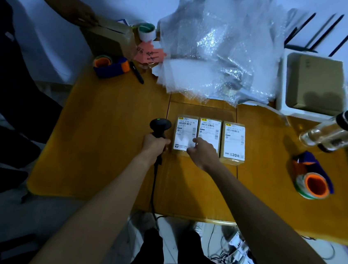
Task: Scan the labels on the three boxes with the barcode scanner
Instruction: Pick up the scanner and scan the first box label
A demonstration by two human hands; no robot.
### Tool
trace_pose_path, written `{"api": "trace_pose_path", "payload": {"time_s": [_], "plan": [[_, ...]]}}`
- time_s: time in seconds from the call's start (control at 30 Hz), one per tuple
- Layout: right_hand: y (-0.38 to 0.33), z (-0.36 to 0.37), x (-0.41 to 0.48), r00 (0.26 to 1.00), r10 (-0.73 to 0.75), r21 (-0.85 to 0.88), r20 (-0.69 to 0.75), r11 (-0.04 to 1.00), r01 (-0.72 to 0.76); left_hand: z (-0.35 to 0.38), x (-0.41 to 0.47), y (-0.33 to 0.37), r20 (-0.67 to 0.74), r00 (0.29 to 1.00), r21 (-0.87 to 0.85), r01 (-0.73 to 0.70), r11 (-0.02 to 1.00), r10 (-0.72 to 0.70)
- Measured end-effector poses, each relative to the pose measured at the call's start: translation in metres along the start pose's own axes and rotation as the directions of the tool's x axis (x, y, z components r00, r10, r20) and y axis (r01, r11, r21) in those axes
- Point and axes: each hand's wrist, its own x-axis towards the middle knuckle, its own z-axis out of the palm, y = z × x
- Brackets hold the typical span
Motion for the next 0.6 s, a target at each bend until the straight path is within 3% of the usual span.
{"api": "trace_pose_path", "payload": {"time_s": [0.13,0.3,0.6], "plan": [[0.009,0.004,-0.003,1.000,-0.006,0.000,0.010,1.000,0.006,0.009,0.001,-0.003,-0.014,1.000,0.022,0.006,1.000,-0.005],[0.013,0.003,-0.002,0.997,0.016,0.130,0.069,0.991,-0.025,0.014,-0.001,-0.005,-0.011,1.000,0.067,0.020,0.998,-0.019],[0.004,0.006,-0.006,0.985,0.060,0.271,0.165,0.957,-0.103,0.007,-0.001,-0.010,-0.031,0.997,-0.049,0.067,0.997,-0.069]]}}
